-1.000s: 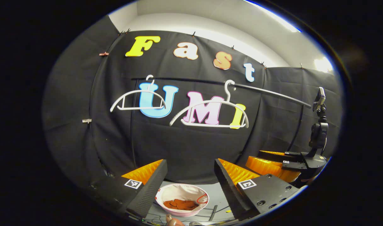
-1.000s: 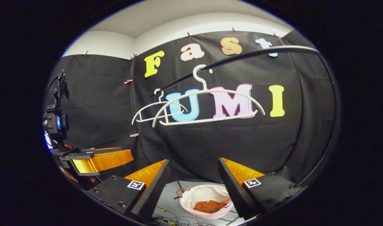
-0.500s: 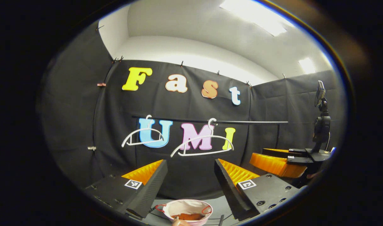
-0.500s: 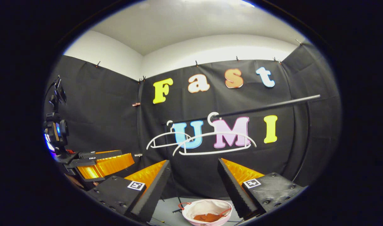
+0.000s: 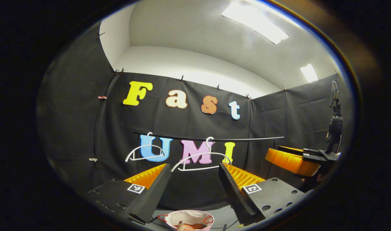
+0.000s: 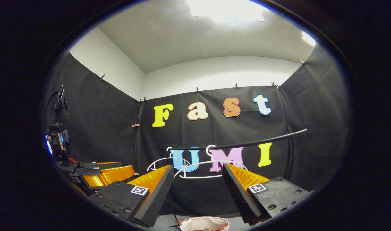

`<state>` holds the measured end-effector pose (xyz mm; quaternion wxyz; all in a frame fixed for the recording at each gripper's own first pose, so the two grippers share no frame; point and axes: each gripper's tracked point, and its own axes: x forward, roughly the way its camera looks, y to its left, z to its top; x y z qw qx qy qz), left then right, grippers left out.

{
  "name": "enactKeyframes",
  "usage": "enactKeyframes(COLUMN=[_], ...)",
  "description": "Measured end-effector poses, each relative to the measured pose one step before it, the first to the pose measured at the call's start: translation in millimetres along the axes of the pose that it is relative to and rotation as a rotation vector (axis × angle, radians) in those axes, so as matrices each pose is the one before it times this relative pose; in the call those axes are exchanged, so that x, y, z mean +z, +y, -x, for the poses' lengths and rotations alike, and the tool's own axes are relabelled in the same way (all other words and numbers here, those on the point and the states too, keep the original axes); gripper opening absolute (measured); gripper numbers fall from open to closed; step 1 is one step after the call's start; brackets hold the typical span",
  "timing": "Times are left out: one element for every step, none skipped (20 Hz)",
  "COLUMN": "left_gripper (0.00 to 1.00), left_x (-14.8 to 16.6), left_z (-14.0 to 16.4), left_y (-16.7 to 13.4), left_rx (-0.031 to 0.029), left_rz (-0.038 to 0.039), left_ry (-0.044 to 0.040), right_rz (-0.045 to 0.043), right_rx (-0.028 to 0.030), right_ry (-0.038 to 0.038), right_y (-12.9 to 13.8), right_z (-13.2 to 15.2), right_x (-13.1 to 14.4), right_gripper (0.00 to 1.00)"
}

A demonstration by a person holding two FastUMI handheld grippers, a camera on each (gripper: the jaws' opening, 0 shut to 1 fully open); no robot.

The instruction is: Grasp the clothes on the hanger with both hands and then place them into the laundry hamper below.

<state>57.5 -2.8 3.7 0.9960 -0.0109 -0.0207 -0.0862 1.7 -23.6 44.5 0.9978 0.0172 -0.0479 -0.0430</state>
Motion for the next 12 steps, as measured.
enactKeyframes(left_gripper=[0.95,0.95,0.95,0.95,0.95,0.95,0.95,0.95,0.95,0.95,0.95,0.95], left_x=[2.20,0.37,3.38,3.37,3.50,-0.13,-1.56,-0.06,1.36,-1.45,-1.19,-0.58], left_z=[-0.30,-0.94,-1.09,-1.76,-1.89,-1.20,0.70,0.80,0.39,2.20,2.82,0.82], left_y=[-2.70,-1.16,-3.13,-6.02,-5.25,-4.40,-6.53,-7.05,-5.32,-2.15,-4.36,-7.03], left_rx=[0.00183,0.00604,0.00467,0.00075,0.00359,-0.00020,-0.00698,-0.01003,-0.00140,0.00787,0.00462,-0.00559], left_rz=[-0.00092,0.00084,0.00186,0.00465,0.00484,0.00408,0.00031,-0.00492,-0.00805,-0.00582,-0.00289,-0.00019], left_ry=[-0.00351,-0.00428,-0.01004,-0.01359,-0.01001,0.00498,0.01050,0.00148,-0.00300,0.00323,0.00430,0.00017], right_rz=[0.00345,0.01306,0.01737,0.01553,0.00754,0.00161,0.00371,0.00527,0.00220,-0.00317,-0.00782,-0.00907], right_rx=[-0.00072,-0.00186,0.00398,0.00580,0.00750,0.00351,-0.00318,-0.01084,-0.01197,-0.00726,0.00012,-0.00168], right_ry=[-0.00473,-0.00801,-0.01006,-0.01070,-0.00711,0.00115,0.00076,-0.00979,-0.00932,0.00052,0.01080,0.01228], right_y=[-1.42,-2.70,-1.87,-1.67,-1.27,-2.55,-4.99,-7.53,-7.21,-5.43,-3.17,-3.09], right_z=[0.88,0.51,0.21,1.97,0.50,1.03,2.43,1.58,2.81,3.29,2.69,3.63], right_x=[3.14,3.02,4.43,4.63,5.30,3.33,2.41,4.91,3.35,0.76,-1.54,-2.67], right_gripper=[0.98,0.97,1.00,1.00,0.98,0.98,0.96,0.94,0.97,0.97,0.97,0.97])
